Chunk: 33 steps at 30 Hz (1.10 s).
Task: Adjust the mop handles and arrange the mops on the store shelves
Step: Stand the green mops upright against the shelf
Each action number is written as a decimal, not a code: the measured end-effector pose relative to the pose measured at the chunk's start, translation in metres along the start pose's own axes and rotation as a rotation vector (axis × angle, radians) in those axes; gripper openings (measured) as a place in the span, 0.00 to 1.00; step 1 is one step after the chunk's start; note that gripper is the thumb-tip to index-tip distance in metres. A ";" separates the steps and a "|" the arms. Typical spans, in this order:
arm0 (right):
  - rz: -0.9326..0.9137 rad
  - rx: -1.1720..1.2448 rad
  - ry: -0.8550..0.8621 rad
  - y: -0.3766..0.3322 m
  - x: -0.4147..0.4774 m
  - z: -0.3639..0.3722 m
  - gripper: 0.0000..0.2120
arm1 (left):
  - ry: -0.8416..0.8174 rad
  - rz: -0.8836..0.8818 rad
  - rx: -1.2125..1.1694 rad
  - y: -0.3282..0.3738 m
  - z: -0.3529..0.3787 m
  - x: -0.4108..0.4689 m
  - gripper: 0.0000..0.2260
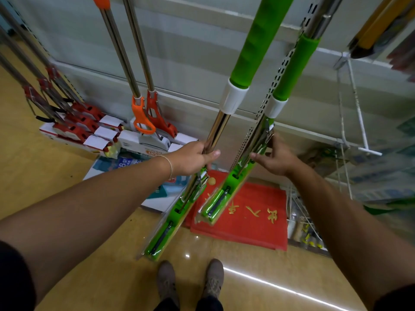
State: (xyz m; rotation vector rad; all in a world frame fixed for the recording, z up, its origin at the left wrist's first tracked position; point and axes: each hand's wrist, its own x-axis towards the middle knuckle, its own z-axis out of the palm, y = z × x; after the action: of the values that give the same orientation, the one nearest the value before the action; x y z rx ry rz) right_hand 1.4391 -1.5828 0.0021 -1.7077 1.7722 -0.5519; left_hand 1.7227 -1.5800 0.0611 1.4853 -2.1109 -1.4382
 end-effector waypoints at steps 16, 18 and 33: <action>0.294 0.106 0.325 -0.011 0.025 0.016 0.30 | 0.038 -0.005 0.054 -0.017 -0.036 -0.010 0.19; 0.340 0.094 0.356 -0.015 0.031 0.017 0.33 | 0.025 -0.009 0.051 -0.018 -0.037 -0.009 0.19; 0.363 0.051 0.481 -0.036 0.072 0.018 0.28 | -0.027 0.012 -0.015 -0.005 -0.019 0.011 0.12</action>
State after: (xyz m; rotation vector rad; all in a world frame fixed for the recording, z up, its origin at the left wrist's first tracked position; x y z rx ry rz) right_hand 1.4791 -1.6553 0.0035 -1.2363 2.3128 -0.8845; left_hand 1.7319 -1.6008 0.0633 1.4540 -2.1158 -1.4744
